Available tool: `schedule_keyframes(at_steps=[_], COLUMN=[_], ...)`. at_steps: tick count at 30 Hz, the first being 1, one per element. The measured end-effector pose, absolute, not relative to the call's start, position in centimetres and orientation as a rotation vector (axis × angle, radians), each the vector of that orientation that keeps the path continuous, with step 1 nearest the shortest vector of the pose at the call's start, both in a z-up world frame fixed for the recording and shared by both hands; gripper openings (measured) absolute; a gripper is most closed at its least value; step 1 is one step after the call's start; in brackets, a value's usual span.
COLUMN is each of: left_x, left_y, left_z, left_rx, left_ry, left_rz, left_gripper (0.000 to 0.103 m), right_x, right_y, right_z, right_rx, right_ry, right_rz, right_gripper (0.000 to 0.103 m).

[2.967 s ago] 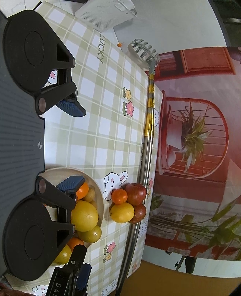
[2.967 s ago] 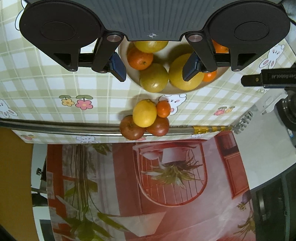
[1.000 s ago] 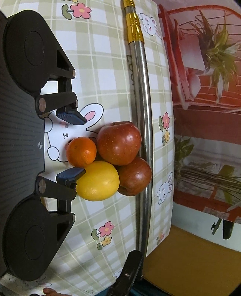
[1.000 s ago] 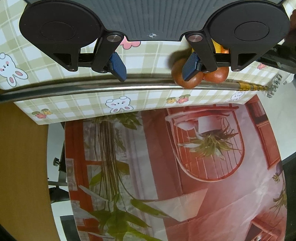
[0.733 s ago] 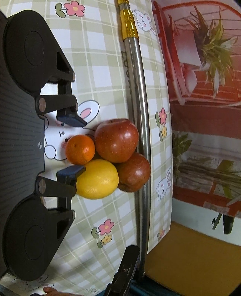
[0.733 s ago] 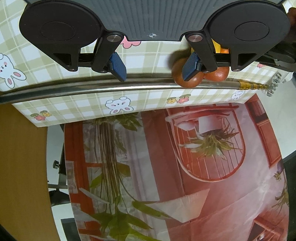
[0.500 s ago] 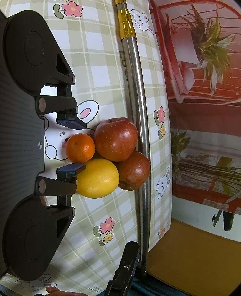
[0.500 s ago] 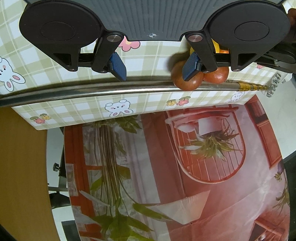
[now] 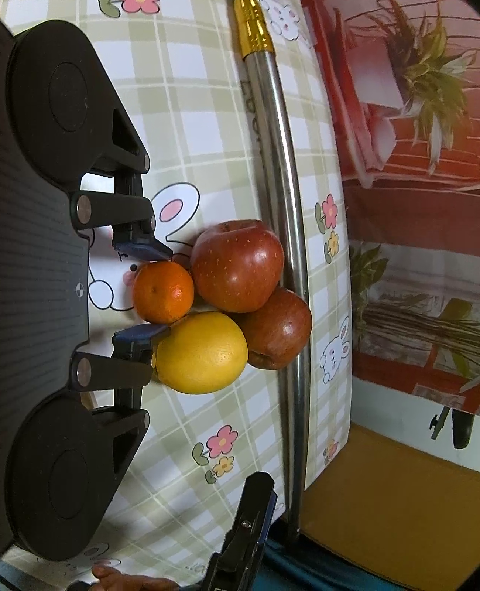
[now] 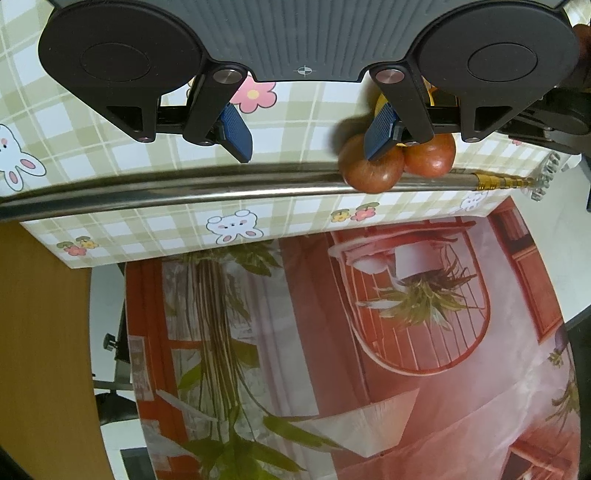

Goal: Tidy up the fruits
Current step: 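Grasp the small mandarin beside the apples and lemon with the left tool, then lift the mandarin and carry it over the plate with the left tool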

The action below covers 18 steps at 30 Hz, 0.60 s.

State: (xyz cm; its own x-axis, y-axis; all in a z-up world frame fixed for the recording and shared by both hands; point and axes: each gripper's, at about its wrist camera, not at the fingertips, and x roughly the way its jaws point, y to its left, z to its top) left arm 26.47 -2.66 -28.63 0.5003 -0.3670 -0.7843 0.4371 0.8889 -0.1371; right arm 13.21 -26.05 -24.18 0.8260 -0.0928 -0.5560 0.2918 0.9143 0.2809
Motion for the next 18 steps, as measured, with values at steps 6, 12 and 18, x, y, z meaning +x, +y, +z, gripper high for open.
schedule_keyframes(at_steps=[6, 12, 18], left_x=[25.4, 23.9, 22.7], left_y=[-1.9, 0.6, 3.0], left_z=[-28.2, -27.6, -27.6], left_rx=[0.132, 0.113, 0.093], left_ry=[0.936, 0.976, 0.996], left_rz=[-0.431, -0.358, -0.323], left_gripper=[0.039, 0.039, 0.039], right_x=[12.9, 12.5, 12.6], right_y=[-25.9, -25.4, -24.7], right_z=[-24.2, -24.5, -24.9], right_rx=[0.365, 0.355, 0.348], right_ry=[0.572, 0.596, 0.614], right_rz=[-0.213, -0.2, -0.186], right_gripper=[0.064, 0.064, 0.064])
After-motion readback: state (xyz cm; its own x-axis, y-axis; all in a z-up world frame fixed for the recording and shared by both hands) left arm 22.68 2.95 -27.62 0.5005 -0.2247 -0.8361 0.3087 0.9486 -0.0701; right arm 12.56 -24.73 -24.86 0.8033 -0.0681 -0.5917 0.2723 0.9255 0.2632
